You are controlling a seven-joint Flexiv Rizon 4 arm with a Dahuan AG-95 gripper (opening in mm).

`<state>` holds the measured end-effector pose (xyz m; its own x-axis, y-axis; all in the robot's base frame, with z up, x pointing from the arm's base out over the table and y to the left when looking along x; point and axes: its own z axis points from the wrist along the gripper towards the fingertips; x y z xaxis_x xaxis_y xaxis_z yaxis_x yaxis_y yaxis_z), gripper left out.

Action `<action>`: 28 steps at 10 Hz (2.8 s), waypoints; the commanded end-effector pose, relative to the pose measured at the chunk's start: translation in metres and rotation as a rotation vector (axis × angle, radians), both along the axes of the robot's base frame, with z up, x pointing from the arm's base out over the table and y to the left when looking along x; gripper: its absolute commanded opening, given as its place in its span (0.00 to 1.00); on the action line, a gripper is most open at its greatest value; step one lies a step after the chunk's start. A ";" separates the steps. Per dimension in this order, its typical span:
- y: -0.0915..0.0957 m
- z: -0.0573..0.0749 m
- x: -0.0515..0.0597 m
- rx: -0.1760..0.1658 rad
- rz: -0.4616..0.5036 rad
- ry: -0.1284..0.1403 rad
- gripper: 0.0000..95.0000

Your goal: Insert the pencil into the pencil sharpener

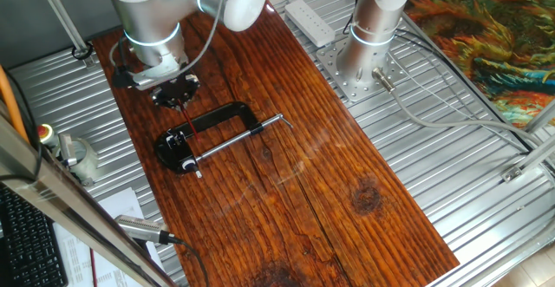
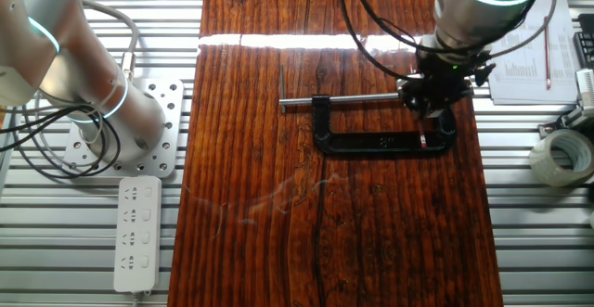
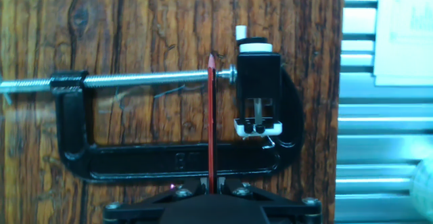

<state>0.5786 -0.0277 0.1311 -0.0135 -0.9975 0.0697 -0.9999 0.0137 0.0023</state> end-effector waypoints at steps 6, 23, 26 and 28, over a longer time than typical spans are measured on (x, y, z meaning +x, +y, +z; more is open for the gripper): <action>-0.044 0.007 0.002 0.027 0.050 0.006 0.00; -0.106 -0.014 0.046 0.037 0.047 -0.010 0.00; -0.106 -0.014 0.046 0.050 0.054 0.001 0.00; -0.106 -0.014 0.046 0.077 0.071 0.004 0.00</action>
